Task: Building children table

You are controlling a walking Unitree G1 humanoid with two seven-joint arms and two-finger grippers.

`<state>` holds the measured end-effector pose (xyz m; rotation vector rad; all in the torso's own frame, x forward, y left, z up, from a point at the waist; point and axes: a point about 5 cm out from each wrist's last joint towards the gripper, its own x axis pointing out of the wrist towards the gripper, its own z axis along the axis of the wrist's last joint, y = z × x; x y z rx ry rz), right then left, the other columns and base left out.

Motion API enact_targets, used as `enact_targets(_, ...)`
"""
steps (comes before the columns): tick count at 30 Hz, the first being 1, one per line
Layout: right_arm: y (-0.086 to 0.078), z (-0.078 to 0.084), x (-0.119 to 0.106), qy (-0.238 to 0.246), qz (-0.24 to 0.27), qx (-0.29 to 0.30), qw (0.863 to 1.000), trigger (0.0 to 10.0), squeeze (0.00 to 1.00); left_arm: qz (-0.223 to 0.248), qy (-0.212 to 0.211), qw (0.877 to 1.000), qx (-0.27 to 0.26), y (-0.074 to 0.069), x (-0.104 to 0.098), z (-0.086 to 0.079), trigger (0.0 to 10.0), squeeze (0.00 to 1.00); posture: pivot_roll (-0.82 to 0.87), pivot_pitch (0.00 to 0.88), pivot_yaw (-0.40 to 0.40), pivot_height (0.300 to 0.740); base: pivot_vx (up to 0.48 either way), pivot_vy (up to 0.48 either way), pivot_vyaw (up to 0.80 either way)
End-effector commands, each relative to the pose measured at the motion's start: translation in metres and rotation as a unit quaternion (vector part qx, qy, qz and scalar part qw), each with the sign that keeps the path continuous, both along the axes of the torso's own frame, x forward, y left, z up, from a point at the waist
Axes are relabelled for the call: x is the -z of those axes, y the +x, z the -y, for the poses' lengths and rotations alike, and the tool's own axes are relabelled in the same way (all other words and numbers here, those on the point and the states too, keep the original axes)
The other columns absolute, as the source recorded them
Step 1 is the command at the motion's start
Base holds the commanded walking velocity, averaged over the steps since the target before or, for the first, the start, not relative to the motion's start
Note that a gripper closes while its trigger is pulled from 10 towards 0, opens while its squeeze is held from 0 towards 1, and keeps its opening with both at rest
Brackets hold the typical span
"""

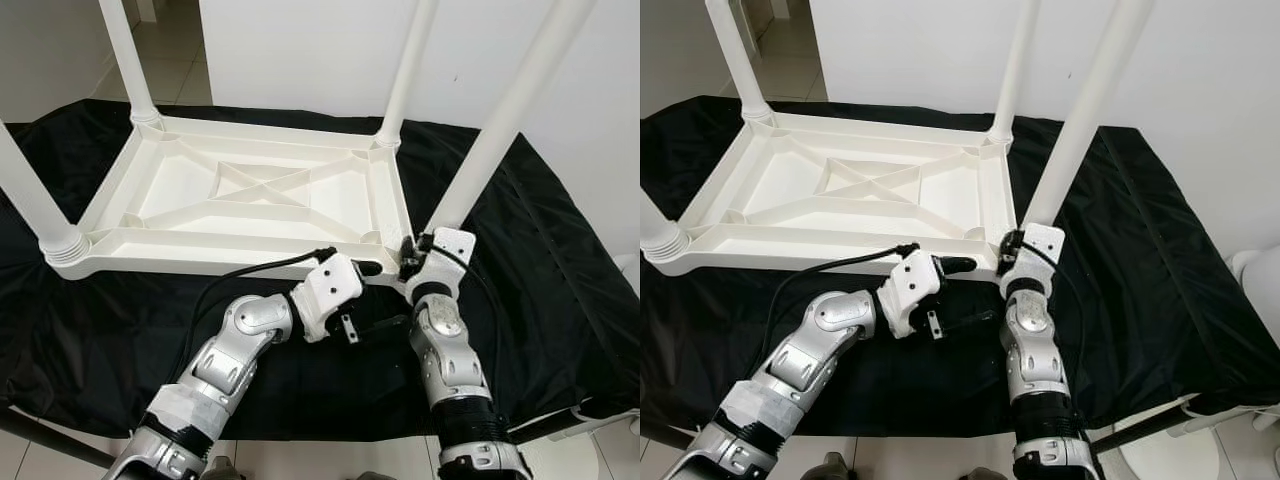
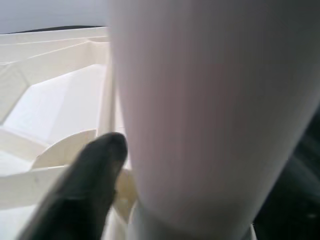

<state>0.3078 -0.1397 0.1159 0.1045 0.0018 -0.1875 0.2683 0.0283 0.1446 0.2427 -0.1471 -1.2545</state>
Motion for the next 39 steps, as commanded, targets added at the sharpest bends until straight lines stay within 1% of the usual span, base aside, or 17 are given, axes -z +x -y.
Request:
enact_targets(1, -0.002, 0.001, -0.004, 0.008, 0.012, -0.008, 1.0, 10.0, 1.0, 0.0, 0.002, 1.0, 0.011, -0.003, 0.0, 0.002, 10.0, 0.0, 0.06, 0.0, -0.065, 0.74, 0.0, 0.0, 0.0)
enact_targets(6, -0.007, 0.009, -0.006, 0.0, 0.024, -0.034, 0.999, 10.0, 1.0, 0.0, 0.002, 1.0, 0.011, -0.004, 0.0, 0.003, 10.0, 0.0, 0.05, 0.0, -0.069, 0.74, 0.0, 0.0, 0.0)
enact_targets(7, -0.009, 0.016, -0.006, -0.011, 0.028, -0.061, 0.998, 10.0, 0.0, 0.0, 0.001, 1.0, 0.011, -0.004, 0.0, 0.003, 10.0, 0.0, 0.05, 0.0, -0.069, 0.74, 0.0, 0.0, 0.0)
enact_targets(9, -0.009, 0.016, -0.006, -0.011, 0.028, -0.061, 0.998, 10.0, 0.0, 0.0, 0.001, 1.0, 0.011, -0.004, 0.0, 0.003, 10.0, 0.0, 0.05, 0.0, -0.069, 0.74, 0.0, 0.0, 0.0)
enact_targets(11, -0.01, 0.027, -0.006, -0.033, 0.031, -0.111, 0.993, 10.0, 0.0, 0.0, 0.0, 1.0, 0.011, -0.004, 0.0, 0.004, 10.0, 0.0, 0.05, 0.0, -0.069, 0.74, 0.0, 0.0, 0.0)
enact_targets(13, -0.01, 0.027, -0.006, -0.033, 0.031, -0.111, 0.993, 10.0, 0.0, 0.0, 0.0, 1.0, 0.011, -0.004, 0.0, 0.004, 10.0, 0.0, 0.05, 0.0, -0.069, 0.74, 0.0, 0.0, 0.0)
enact_targets(14, -0.009, 0.033, -0.007, -0.042, 0.032, -0.137, 0.989, 10.0, 0.0, -0.001, 0.0, 1.0, 0.011, -0.004, 0.0, 0.004, 10.0, 0.0, 0.05, 0.0, -0.065, 0.74, 0.0, 0.0, 0.0)
enact_targets(17, 0.0, 0.046, -0.012, -0.091, 0.032, -0.253, 0.963, 10.0, 0.0, 0.0, -0.001, 1.0, 0.009, -0.002, -0.001, 0.004, 10.0, 0.0, 0.05, 0.0, -0.061, 0.74, 0.0, 0.0, 0.0)
enact_targets(19, 0.0, 0.046, -0.012, -0.091, 0.032, -0.253, 0.963, 10.0, 0.0, 0.0, -0.001, 1.0, 0.009, -0.002, -0.001, 0.004, 10.0, 0.0, 0.05, 0.0, -0.061, 0.74, 0.0, 0.0, 0.0)
enact_targets(22, 0.006, 0.048, -0.016, -0.104, 0.029, -0.313, 0.943, 10.0, 0.0, 0.002, -0.001, 1.0, 0.004, -0.001, -0.002, 0.003, 10.0, 0.0, 0.06, 0.002, -0.064, 0.74, 0.0, 0.0, 0.0)
enact_targets(23, 0.006, 0.048, -0.016, -0.104, 0.029, -0.313, 0.943, 10.0, 0.0, 0.002, -0.001, 1.0, 0.004, -0.001, -0.002, 0.003, 10.0, 0.0, 0.06, 0.002, -0.064, 0.74, 0.0, 0.0, 0.0)
enact_targets(24, 0.012, 0.049, -0.018, -0.107, 0.023, -0.337, 0.935, 10.0, 0.0, 0.003, -0.001, 1.0, 0.001, 0.0, -0.002, 0.002, 10.0, 0.0, 0.06, 0.002, -0.064, 0.74, 0.0, 0.0, 0.0)
enact_targets(25, 0.012, 0.049, -0.018, -0.107, 0.023, -0.337, 0.935, 10.0, 0.0, 0.003, -0.001, 1.0, 0.001, 0.0, -0.002, 0.002, 10.0, 0.0, 0.06, 0.002, -0.064, 0.74, 0.0, 0.0, 0.0)
enact_targets(27, 0.016, 0.047, -0.018, -0.12, 0.009, -0.375, 0.919, 10.0, 0.0, 0.003, -0.001, 1.0, -0.001, 0.0, -0.003, 0.001, 10.0, 0.0, 0.07, 0.003, -0.061, 0.74, 0.0, 0.0, 0.0)
enact_targets(32, 0.017, 0.045, -0.017, -0.125, 0.002, -0.402, 0.907, 10.0, 0.0, 0.003, -0.001, 1.0, -0.002, 0.0, -0.003, 0.0, 10.0, 0.0, 0.07, 0.003, -0.061, 0.74, 0.0, 0.0, 0.0)
enact_targets(33, 0.018, 0.045, -0.014, -0.126, -0.006, -0.415, 0.901, 0.0, 0.0, 0.004, 0.0, 1.0, -0.001, 0.0, -0.003, 0.0, 10.0, 0.0, 0.07, 0.003, -0.058, 0.74, 0.0, 0.0, 0.0)
enact_targets(39, 0.02, 0.051, -0.007, -0.111, -0.025, -0.426, 0.898, 0.0, 0.0, 0.004, 0.0, 1.0, 0.0, 0.0, -0.003, 0.0, 10.0, 0.0, 0.06, 0.007, -0.05, 0.74, 0.0, 0.0, 0.0)
